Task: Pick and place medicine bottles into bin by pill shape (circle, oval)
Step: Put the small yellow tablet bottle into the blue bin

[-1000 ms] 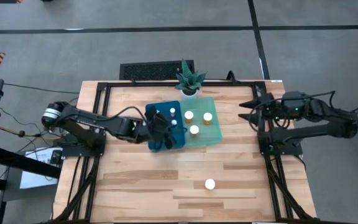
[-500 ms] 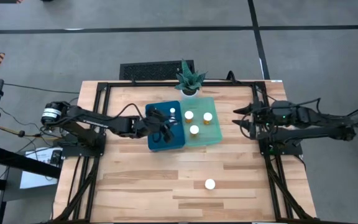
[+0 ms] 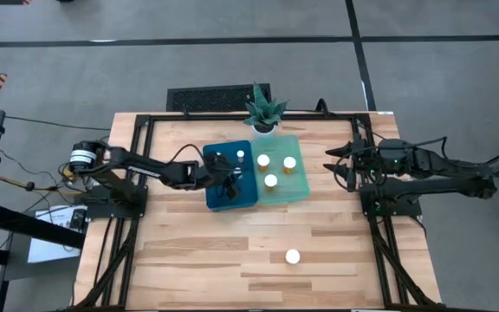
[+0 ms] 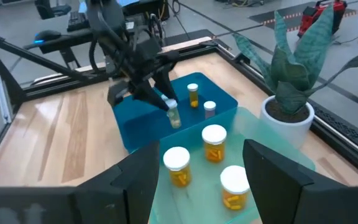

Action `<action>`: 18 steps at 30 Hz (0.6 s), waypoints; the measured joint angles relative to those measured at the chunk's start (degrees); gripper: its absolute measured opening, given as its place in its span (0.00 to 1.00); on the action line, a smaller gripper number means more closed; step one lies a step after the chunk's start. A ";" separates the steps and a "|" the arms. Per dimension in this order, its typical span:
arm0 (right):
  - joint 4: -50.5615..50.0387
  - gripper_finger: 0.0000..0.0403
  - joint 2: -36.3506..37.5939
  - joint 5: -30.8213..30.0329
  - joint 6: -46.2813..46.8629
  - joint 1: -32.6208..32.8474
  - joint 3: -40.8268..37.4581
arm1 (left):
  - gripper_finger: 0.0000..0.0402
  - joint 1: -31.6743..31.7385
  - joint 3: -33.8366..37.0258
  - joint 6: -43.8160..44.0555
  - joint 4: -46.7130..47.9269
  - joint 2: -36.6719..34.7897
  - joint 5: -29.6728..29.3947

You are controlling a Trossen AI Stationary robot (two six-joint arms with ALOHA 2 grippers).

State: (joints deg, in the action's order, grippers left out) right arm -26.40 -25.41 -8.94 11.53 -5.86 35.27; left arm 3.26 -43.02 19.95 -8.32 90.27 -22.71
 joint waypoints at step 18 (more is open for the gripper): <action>-0.06 0.59 0.00 -0.01 0.04 0.05 0.02 | 0.29 3.44 -0.34 -5.20 0.46 1.78 1.88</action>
State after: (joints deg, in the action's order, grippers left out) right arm -26.46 -25.41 -8.95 11.57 -5.80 35.29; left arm 6.70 -43.35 14.75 -7.86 92.05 -20.83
